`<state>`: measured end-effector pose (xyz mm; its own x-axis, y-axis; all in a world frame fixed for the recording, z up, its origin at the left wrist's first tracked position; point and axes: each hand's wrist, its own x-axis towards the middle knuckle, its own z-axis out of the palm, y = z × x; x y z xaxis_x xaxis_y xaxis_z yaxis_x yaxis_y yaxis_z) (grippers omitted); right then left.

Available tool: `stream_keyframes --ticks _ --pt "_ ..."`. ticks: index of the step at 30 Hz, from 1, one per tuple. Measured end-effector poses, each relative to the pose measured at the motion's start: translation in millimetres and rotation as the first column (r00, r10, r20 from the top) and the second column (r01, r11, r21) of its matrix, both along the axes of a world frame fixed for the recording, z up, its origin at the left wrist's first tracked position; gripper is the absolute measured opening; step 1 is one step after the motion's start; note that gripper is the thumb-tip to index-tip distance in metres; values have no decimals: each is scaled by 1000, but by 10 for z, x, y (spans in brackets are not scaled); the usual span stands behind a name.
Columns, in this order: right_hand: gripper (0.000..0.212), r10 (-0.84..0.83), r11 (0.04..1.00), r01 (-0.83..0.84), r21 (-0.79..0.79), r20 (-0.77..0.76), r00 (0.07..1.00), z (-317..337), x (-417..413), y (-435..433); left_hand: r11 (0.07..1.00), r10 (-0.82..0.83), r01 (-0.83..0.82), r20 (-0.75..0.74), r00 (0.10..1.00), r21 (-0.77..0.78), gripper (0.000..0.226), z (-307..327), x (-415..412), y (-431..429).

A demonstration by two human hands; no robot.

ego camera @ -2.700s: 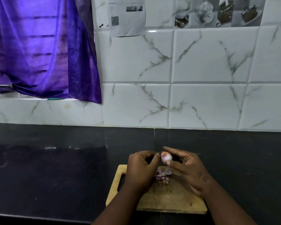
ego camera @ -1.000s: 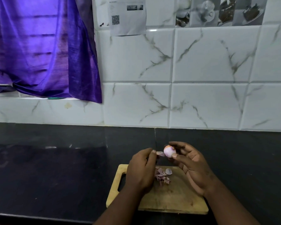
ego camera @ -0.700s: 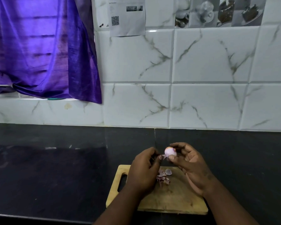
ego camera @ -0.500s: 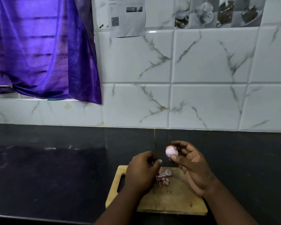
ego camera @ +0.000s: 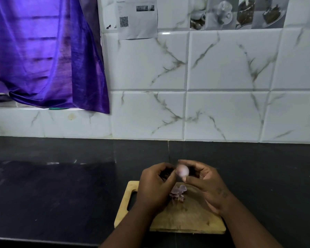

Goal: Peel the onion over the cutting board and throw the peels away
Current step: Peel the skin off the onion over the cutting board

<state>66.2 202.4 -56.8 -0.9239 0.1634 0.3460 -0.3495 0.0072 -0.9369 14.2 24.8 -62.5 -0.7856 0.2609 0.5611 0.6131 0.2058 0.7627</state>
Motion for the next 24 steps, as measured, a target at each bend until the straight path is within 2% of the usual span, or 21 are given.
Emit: stream_keyframes --ticks 16,24 --pt "48 26 1000 -26 8 -8 1000 -16 -27 10 999 24 -25 33 999 21 8 -6 -40 -7" --pt "48 30 1000 -30 -6 -3 1000 -25 -38 15 997 -23 17 82 996 69 9 15 -6 -9"
